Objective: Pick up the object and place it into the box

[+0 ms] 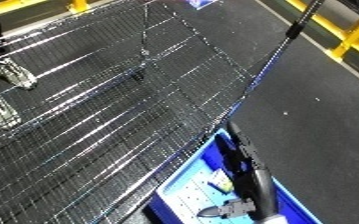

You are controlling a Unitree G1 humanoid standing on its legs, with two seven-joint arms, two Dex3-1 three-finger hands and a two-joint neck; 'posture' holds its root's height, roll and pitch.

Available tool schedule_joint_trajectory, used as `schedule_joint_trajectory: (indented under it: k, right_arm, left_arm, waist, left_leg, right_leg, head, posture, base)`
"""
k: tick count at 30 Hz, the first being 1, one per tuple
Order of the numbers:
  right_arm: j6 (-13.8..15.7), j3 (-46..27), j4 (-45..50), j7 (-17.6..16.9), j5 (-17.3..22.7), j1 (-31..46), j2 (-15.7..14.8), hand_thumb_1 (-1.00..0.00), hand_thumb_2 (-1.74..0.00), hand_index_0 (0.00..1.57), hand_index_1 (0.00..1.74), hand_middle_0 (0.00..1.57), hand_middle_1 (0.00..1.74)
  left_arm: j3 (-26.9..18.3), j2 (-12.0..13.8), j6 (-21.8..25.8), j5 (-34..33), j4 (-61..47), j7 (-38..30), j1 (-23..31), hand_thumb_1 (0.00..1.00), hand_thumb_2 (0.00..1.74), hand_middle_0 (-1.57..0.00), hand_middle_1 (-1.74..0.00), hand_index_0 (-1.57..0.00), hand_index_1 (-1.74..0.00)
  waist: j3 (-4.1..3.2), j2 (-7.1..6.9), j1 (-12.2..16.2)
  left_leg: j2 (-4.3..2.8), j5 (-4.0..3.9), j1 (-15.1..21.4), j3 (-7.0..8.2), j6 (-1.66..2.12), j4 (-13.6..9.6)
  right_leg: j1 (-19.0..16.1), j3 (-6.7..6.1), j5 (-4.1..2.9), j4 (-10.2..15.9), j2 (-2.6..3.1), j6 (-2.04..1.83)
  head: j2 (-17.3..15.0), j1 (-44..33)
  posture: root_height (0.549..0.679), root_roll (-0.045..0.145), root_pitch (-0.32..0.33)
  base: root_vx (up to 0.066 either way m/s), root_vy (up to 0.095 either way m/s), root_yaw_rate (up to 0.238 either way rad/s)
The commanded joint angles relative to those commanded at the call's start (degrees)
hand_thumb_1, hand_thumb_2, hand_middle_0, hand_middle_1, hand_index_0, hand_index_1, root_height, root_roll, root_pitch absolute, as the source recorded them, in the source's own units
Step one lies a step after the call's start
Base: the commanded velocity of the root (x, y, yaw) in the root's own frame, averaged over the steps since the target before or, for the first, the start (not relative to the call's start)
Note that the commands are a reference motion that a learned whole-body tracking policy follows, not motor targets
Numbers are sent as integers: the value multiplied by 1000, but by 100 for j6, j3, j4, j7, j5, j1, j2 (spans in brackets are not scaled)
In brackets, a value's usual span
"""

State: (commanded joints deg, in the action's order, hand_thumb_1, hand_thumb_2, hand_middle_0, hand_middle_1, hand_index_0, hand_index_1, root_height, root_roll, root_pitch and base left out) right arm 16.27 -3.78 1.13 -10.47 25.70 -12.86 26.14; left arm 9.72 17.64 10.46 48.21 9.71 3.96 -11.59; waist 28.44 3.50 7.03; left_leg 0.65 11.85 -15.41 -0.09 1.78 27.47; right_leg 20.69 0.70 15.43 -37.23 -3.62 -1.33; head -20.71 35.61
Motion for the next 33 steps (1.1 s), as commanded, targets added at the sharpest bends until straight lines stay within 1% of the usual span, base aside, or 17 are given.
schedule_joint_trajectory:
  k: [3,6,7,12,16,22,27,33]
  right_arm:
    - [-58,117,38,99,-34,-86,-62,0,0,0,0,0,0]
    - [-87,209,62,169,-76,-131,-136,0,0,0,0,0,0]
    - [-98,242,75,188,-101,-140,-163,0,0,0,0,0,0]
    - [-195,436,118,263,-245,-177,-273,0,0,0,0,0,0]
    - [-247,573,74,325,-275,-218,-349,0,0,0,0,0,0]
    - [-250,712,-50,399,-274,-226,-474,0,0,0,0,0,0]
    - [-221,807,-179,392,-210,-195,-566,0,0,0,0,0,0]
    - [-170,882,-329,349,-170,-182,-642,0,0,0,0,0,0]
  left_arm:
    - [-49,44,-83,-51,9,22,-10,1000,1740,-1570,-1740,-1570,-1740]
    - [-105,82,-165,-103,13,71,-3,1000,1740,-1570,-1740,-1570,-1740]
    - [-124,93,-200,-121,6,86,-2,1000,1740,-1570,-1740,-1570,-1740]
    - [-181,133,-378,-201,-13,119,-33,1000,1740,-1570,-1740,-1570,-1740]
    - [-212,148,-469,-260,33,162,-62,1000,1740,-1570,-1740,-1570,-1740]
    - [-248,165,-518,-321,73,237,-37,1000,1740,-1570,-1740,-1570,-1740]
    - [-239,182,-544,-354,63,255,-22,1000,1740,-1570,-1740,-1570,-1740]
    - [-226,207,-588,-385,32,257,-23,1000,1740,-1570,-1740,-1570,-1740]
  waist:
    - [7,-96,-124]
    - [7,-174,-241]
    - [4,-198,-280]
    - [-17,-293,-437]
    - [-32,-359,-557]
    - [-32,-420,-689]
    - [-16,-454,-771]
    - [23,-476,-840]
  left_leg:
    - [-21,32,-34,-66,-5,99]
    - [-29,58,-58,-134,-17,179]
    - [-28,65,-66,-156,-22,204]
    - [-5,82,-80,-253,-48,292]
    - [13,89,-69,-316,-68,348]
    - [33,93,-40,-381,-82,395]
    - [41,63,-15,-413,-94,388]
    - [41,20,-23,-423,-108,381]
  right_leg:
    - [-67,51,8,-21,-4,17]
    - [-130,98,34,-66,0,33]
    - [-149,114,45,-84,4,36]
    - [-240,182,93,-147,21,44]
    - [-322,241,108,-168,21,37]
    - [-416,308,119,-182,6,24]
    - [-459,344,115,-195,-13,-4]
    - [-443,387,102,-245,-55,-40]
  head:
    - [-151,-320]
    - [-277,-669]
    - [-362,-870]
    - [-551,-1430]
    - [-706,-1824]
    - [-845,-2325]
    - [-864,-2643]
    - [-836,-2790]
  posture:
    - [657,77,19]
    - [656,72,9]
    - [656,70,6]
    - [655,63,-7]
    - [654,58,-18]
    - [654,52,-32]
    - [653,48,-40]
    - [652,44,-45]
  base:
    - [22,-96,156]
    - [32,-88,161]
    - [38,-77,168]
    - [44,-59,156]
    - [49,-53,144]
    - [48,-29,119]
    - [36,-21,99]
    - [19,-17,71]
